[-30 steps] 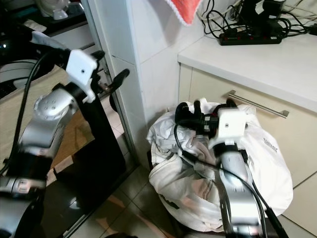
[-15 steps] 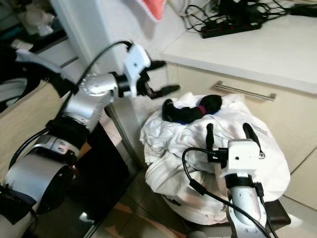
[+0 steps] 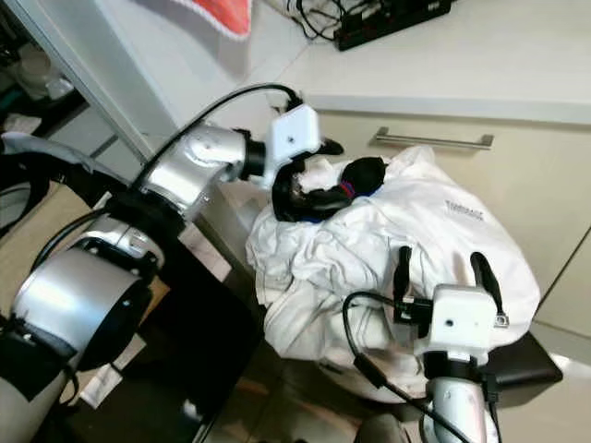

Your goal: Clothes washing

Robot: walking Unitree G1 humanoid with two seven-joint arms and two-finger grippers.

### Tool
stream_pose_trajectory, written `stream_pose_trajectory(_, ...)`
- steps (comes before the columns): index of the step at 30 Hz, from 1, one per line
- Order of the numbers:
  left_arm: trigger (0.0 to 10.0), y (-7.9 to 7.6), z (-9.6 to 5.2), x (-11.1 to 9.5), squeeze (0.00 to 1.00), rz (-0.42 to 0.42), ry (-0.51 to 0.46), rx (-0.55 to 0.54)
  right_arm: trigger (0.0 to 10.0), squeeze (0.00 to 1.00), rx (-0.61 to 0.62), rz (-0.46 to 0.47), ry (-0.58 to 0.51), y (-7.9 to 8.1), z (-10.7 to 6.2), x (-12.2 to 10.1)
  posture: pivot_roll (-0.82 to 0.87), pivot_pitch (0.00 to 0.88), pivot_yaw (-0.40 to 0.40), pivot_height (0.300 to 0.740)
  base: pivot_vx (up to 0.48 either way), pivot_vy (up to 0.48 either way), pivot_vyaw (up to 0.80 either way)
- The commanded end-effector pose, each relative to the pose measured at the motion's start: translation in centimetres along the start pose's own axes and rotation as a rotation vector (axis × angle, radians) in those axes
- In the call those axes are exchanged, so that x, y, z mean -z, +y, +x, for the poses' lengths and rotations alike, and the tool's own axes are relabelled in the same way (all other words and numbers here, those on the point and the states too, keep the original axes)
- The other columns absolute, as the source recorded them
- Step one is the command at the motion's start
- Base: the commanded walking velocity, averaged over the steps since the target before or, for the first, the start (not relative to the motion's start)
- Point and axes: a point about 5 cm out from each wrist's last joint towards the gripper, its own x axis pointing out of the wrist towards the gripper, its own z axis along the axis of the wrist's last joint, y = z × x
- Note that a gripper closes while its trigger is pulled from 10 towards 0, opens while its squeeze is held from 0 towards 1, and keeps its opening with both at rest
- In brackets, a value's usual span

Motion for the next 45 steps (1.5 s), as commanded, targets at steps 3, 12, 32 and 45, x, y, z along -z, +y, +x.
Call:
stream_pose_trajectory(3, 10.0, 0.7, -0.2, 0.2, 0.0, 0.026, 0.072, -0.051, 10.0, 0.46, -0.007, 0.004, -0.006, 0.7, -1.1, -0.5, -0.49, 0.126, 0.371, 0.74, 0.0, 0.0, 0.0)
stream_pose_trajectory(12, 10.0, 0.8, 0.7, 1.6, 0.0, 0.02, 0.222, -0.212, 10.0, 0.46, 0.011, -0.011, 0.014, 0.3, -2.1, -0.6, -0.53, 0.143, 0.376, 0.74, 0.0, 0.0, 0.0)
stream_pose_trajectory(32, 0.0, 0.3, -0.9, 5.7, 0.0, -0.201, 0.435, -0.325, 10.0, 0.46, -0.045, 0.0, -0.016, 0.4, 0.6, -0.6, -0.5, 0.081, 0.326, 0.74, 0.0, 0.0, 0.0)
stream_pose_trajectory(45, 0.0, -1.2, -0.7, 7.1, 0.0, -0.269, 0.474, -0.227, 10.0, 0.46, -0.056, 0.003, -0.022, 0.5, 1.4, -0.5, -0.49, 0.067, 0.321, 0.74, 0.0, 0.0, 0.0)
